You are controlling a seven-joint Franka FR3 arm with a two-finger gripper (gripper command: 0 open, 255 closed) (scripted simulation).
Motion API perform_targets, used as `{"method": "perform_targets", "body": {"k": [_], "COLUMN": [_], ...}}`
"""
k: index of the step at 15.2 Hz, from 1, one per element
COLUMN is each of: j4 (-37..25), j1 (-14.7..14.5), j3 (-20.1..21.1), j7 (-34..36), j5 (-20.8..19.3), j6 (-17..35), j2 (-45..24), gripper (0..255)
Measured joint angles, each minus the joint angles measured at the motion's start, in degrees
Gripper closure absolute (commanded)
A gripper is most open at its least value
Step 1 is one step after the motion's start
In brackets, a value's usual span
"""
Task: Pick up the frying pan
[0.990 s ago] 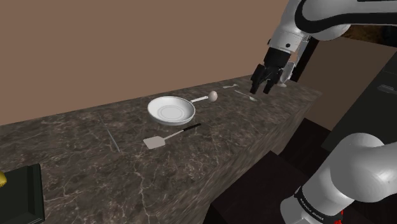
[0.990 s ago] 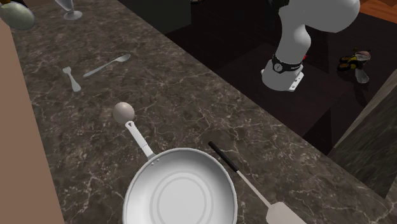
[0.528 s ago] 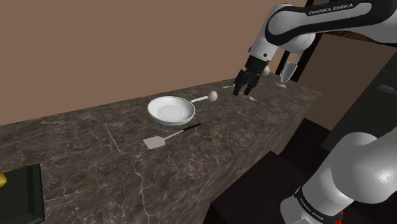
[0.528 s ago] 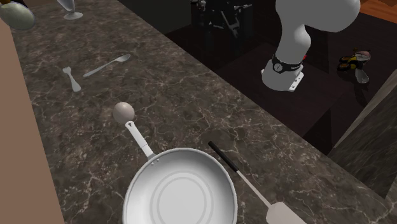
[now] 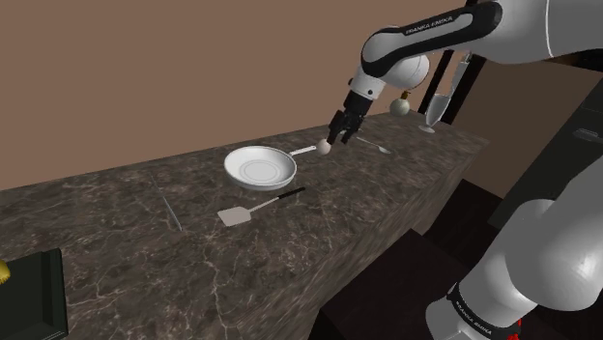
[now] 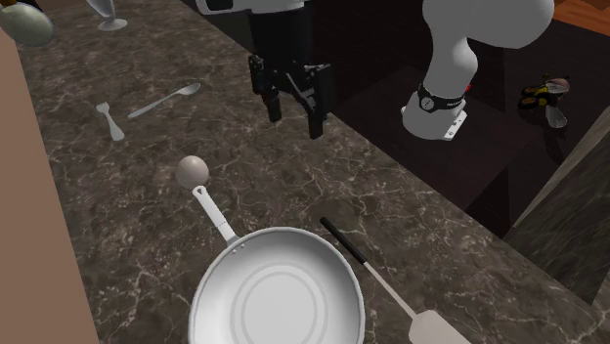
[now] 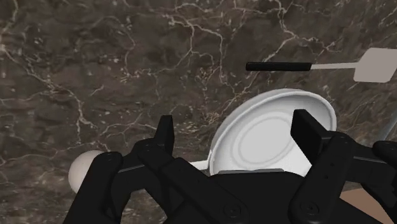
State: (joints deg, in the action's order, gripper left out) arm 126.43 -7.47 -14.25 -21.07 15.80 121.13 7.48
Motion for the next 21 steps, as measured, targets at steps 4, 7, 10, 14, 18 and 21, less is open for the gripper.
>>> {"method": "perform_targets", "body": {"k": [4,7,10,14,18,21], "j4": [-6.9,-12.7,-18.9,-28.9,-36.2,-35.9], "j1": [-0.5,-0.2,0.5,1.8,2.9,3.1], "j3": [-0.5,-0.1,0.9,2.7,4.1,4.4], "j7": [-6.8,-11.4,-15.2,-18.8,-21.0,-22.0], "j5": [5.3,9.2,12.5,15.8,17.6,18.3], "j6": [1.9,2.3,2.2,1.0,0.5,1.7], "j2": [-9.2,-15.9,-22.4,-30.9,-37.6,-38.8], "gripper": [0,0,0,0,0,0]}}
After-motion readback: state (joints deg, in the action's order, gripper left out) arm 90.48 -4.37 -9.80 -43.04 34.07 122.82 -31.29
